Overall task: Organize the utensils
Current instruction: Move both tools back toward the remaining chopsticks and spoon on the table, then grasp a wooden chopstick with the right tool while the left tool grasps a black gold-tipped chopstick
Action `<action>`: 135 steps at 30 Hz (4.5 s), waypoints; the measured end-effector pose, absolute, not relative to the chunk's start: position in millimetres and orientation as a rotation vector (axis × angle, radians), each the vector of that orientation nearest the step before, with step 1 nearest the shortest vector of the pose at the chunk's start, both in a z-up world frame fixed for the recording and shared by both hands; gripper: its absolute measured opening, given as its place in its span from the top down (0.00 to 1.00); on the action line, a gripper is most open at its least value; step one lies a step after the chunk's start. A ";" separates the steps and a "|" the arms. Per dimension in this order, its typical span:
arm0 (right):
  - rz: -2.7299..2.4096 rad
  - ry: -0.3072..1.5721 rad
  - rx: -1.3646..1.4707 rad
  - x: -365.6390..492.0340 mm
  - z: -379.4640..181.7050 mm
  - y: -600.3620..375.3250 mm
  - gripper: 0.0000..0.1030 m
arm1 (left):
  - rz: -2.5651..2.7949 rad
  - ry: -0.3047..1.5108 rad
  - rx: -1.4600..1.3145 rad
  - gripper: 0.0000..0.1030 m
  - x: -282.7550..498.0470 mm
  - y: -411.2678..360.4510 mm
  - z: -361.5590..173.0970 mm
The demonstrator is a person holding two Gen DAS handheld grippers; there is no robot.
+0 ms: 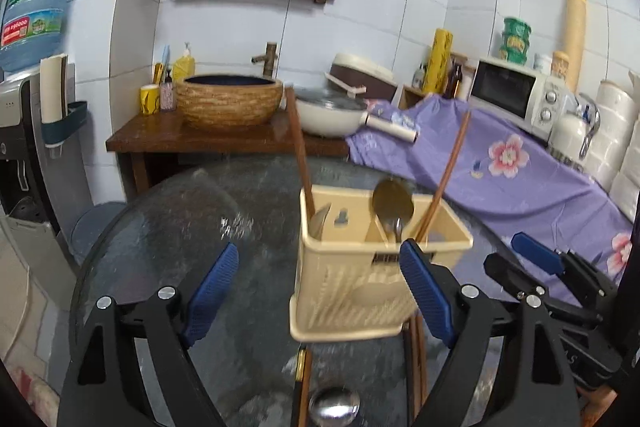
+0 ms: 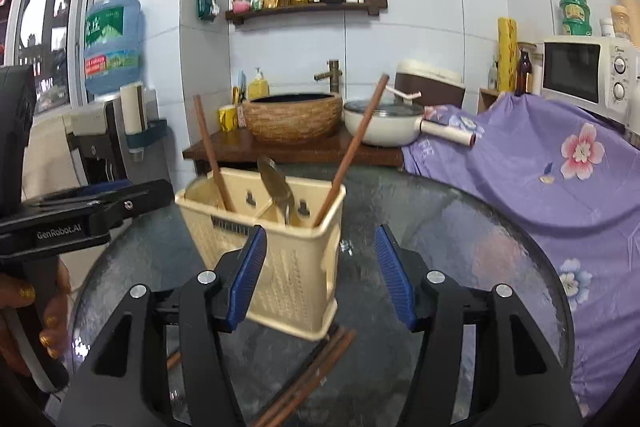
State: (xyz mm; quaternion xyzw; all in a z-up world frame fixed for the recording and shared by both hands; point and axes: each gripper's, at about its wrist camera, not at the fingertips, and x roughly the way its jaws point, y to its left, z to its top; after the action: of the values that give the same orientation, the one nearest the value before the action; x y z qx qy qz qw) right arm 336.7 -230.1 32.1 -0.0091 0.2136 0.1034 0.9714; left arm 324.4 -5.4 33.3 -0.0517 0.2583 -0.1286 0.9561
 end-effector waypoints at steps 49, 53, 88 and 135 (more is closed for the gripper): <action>0.148 0.913 -0.056 311.2 -86.7 -228.9 0.46 | -0.256 0.931 -0.024 0.57 281.9 19.2 -94.6; 0.146 0.913 -0.062 310.8 -88.8 -226.6 0.46 | -0.266 0.928 0.006 0.57 280.6 13.5 -95.4; 0.136 0.948 -0.111 314.2 -85.3 -239.7 0.85 | -0.108 0.942 0.020 0.69 297.0 38.4 -96.6; 0.152 1.033 -0.098 433.4 -88.8 -235.4 0.93 | -0.207 1.020 0.151 0.92 379.5 -13.8 -91.6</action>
State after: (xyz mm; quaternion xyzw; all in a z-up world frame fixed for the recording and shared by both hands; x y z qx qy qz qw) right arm 433.4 -235.4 -88.8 -0.0468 0.4929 0.0725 0.8658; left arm 379.5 -13.8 -91.6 0.0720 0.4870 -0.0987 0.8648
